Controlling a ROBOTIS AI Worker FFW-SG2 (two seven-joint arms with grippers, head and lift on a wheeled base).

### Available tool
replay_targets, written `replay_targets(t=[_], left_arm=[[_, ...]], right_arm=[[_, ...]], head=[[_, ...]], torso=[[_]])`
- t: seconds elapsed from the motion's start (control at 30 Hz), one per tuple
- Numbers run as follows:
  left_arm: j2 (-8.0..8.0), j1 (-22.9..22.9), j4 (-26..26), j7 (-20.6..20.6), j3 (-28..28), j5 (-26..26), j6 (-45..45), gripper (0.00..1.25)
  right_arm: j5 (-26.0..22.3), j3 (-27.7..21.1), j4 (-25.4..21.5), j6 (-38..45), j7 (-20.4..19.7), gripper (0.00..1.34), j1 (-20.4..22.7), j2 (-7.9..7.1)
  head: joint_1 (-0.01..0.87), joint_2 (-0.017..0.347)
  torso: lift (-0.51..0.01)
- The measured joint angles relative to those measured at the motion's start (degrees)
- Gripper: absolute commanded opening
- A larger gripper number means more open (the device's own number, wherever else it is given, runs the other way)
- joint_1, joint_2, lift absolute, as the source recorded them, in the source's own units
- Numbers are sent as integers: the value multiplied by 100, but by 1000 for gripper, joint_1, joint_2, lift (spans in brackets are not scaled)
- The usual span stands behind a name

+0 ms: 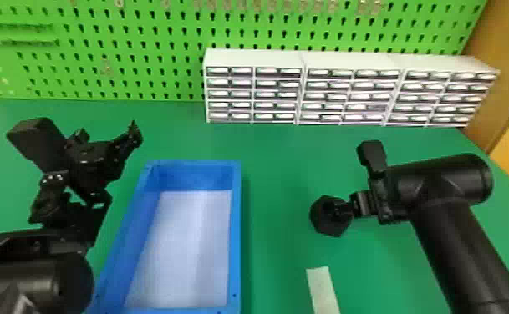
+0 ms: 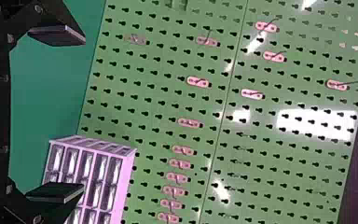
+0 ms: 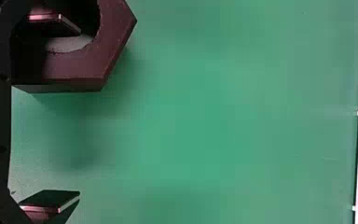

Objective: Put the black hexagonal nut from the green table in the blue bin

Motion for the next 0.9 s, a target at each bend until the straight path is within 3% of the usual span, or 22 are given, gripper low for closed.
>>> replay_targets(t=[0.23,0.37,0.47,0.57,0.9], left_arm=[[0,-1,0,2,0,2,0,1077],[0,-1,0,1,-1,2,0,1077],[0,0,0,0,-1,1,0,1077],[0,0,0,0,-1,3,0,1077],[0,0,0,0,-1,4,0,1077]], right_arm=[[0,0,2,-1,0,1249,7,-4],[0,2,2,-1,0,1163,8,-4],[0,9,2,-3,0,966,8,-4],[0,27,2,-10,0,684,8,-4],[4,103,-3,-41,1,376,3,-6]], head=[[692,9],[692,9],[692,9],[692,9],[692,9]], torso=[[-97],[-97],[-97],[-97],[-97]])
